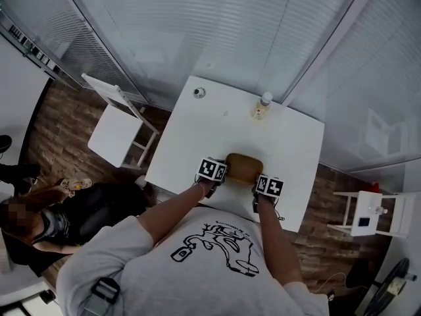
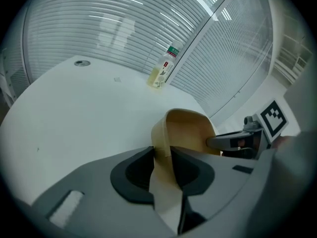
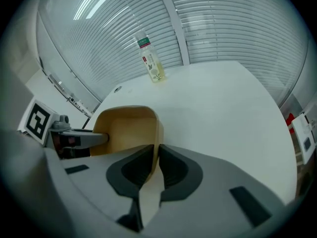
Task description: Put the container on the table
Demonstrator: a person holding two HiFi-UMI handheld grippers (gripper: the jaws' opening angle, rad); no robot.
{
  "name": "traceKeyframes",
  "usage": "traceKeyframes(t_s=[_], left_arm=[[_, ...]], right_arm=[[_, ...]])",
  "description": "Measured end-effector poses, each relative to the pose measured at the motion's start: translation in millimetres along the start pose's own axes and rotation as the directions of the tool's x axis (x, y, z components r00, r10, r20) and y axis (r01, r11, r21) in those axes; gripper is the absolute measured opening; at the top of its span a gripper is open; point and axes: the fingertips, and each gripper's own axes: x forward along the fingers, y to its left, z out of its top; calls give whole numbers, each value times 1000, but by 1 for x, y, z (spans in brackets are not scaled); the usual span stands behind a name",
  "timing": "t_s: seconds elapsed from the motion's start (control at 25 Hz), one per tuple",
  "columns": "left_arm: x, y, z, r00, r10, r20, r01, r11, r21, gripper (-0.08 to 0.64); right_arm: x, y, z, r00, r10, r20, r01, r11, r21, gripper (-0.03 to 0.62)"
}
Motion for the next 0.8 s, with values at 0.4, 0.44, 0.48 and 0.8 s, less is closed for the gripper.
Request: traceKeyframes(t_s=[0.4,0.44,0.48,0.8], left_arm=[[-17,5,13,998,30,59,-31,999,12,152],[-26,7,18,995,47,82,-49,999,17,152],[-35,7,23,992,62,110,-64,998,21,152],[-141,-59,99,899,-57,433,-5,990,140,63]], right_arm=[[-21,-6,15,994,41,97,-42,999,5,49],[-29,-6,21,992,35,122,-33,999,-16,50],[-39,-5,28,988,31,151,-25,999,-40,51],[-160,64,100,881,159,445,-24,956,-293,48]])
